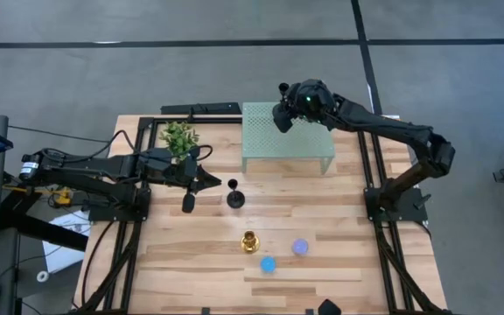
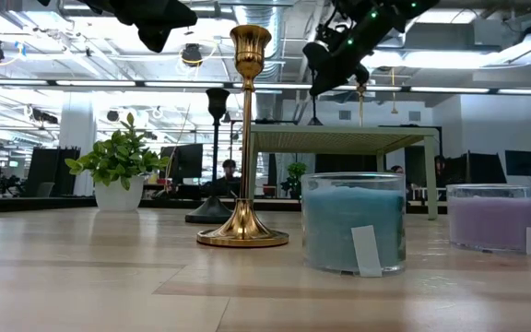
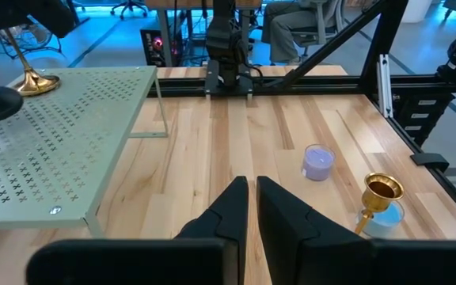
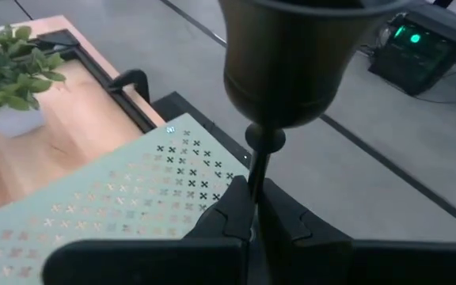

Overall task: Pick & Place candle stick holders
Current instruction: Put the black candle holder on the shelf, then align the black candle holder with the other black candle holder on the shelf

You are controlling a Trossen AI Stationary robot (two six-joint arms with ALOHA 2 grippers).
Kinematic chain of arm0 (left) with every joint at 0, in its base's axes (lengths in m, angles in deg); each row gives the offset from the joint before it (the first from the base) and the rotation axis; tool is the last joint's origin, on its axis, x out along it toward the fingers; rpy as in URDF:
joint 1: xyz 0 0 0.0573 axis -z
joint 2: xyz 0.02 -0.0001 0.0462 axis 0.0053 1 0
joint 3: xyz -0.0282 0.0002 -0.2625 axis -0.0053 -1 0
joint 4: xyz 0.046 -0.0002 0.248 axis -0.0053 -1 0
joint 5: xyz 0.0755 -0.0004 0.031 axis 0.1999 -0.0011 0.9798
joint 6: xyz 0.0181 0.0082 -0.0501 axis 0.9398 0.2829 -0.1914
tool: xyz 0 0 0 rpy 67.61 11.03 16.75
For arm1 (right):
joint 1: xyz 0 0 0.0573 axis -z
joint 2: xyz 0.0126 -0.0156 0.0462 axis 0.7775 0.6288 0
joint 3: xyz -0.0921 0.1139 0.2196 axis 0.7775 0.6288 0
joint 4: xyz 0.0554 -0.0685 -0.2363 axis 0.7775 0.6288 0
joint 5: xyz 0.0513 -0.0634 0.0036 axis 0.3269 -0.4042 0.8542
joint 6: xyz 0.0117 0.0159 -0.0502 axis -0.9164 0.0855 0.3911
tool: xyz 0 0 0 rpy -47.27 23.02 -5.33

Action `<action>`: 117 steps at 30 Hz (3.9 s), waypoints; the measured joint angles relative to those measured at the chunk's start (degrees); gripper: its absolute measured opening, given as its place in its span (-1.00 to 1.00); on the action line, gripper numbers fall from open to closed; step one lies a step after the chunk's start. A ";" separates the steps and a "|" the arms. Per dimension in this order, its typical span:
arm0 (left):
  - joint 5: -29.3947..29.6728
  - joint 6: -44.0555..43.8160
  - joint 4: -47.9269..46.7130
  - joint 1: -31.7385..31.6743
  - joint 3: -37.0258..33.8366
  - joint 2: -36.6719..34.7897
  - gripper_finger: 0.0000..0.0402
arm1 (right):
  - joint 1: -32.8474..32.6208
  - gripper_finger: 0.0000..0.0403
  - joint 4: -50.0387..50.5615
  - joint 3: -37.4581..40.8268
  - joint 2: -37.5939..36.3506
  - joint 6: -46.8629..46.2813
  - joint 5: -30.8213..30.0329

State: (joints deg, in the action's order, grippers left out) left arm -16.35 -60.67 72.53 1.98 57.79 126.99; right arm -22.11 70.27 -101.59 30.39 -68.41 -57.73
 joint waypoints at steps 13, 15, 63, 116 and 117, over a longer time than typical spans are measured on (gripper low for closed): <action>0.00 0.02 -0.01 0.00 0.00 0.00 -0.86 | -1.20 -1.00 2.31 -0.31 0.00 -1.68 3.37; 0.00 0.01 -0.02 0.02 0.00 -0.01 -0.86 | -1.16 -1.00 3.33 -0.31 0.00 -1.81 3.97; 0.00 0.02 -0.02 0.00 -0.02 -0.01 -0.86 | -2.32 -1.00 8.92 -0.26 -0.07 -3.76 -1.67; 0.02 0.02 -0.02 0.00 -0.02 0.01 -0.86 | -2.86 -0.70 17.21 -0.22 -3.52 -4.08 2.72; 0.00 0.02 -0.02 0.02 -0.02 0.01 -0.86 | -3.09 -0.70 18.63 -0.22 -3.52 -4.19 2.72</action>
State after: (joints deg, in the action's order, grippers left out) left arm -16.35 -60.65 72.51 2.00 57.77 127.00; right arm -25.20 88.90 -101.81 26.87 -72.60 -55.01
